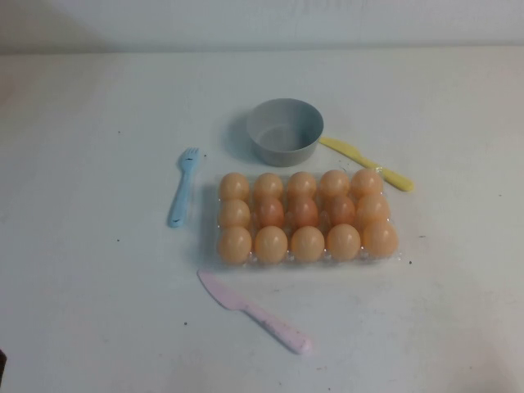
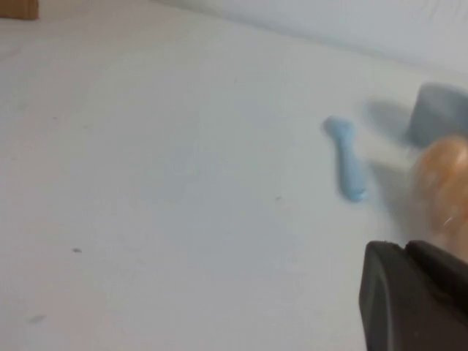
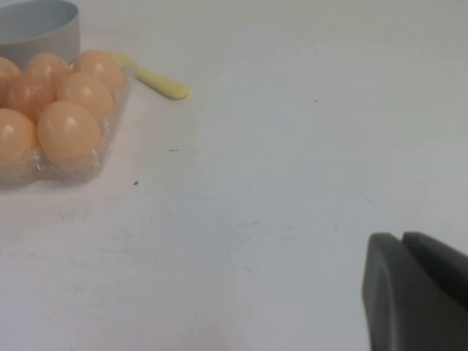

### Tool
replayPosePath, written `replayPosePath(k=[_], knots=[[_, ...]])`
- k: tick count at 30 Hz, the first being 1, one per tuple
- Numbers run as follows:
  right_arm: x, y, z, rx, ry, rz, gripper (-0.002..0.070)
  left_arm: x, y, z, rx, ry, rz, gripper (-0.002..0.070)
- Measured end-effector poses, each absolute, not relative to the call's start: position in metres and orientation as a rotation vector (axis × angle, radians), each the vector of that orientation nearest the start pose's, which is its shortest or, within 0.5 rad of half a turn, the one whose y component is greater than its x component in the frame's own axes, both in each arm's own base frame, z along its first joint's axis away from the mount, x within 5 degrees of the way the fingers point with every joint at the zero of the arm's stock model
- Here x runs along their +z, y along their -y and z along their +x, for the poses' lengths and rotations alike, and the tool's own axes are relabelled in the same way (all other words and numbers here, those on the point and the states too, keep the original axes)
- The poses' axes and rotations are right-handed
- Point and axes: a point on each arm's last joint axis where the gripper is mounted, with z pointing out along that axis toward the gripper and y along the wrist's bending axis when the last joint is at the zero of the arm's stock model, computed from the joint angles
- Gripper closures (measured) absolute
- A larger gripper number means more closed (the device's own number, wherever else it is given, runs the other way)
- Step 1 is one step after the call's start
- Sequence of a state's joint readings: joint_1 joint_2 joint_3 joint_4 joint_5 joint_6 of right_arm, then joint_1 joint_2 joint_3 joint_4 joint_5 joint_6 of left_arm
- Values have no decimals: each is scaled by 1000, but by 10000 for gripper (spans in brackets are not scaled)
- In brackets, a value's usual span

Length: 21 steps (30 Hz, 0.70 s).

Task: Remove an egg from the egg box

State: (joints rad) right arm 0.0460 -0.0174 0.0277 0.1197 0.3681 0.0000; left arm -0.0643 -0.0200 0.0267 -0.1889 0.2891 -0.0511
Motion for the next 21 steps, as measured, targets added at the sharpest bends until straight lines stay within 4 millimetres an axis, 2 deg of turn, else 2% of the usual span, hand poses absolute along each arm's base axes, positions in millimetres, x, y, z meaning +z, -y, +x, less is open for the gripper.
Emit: replayPosePath(k=[5,7,16,21], knots=[[172,-6,52,149,-1862,31,696,193,10,55,-671,-1593,-493,681],[172,-6,52,149,-1862,31,696,196,9,55,-746,-1539,-566,681],[172,-6,52,149,-1862,31,696,199,8,56,-785,-1492,-610,681],[172,-6,52,149,-1862,31,696,205,4,56,-774,-1407,-625,681]])
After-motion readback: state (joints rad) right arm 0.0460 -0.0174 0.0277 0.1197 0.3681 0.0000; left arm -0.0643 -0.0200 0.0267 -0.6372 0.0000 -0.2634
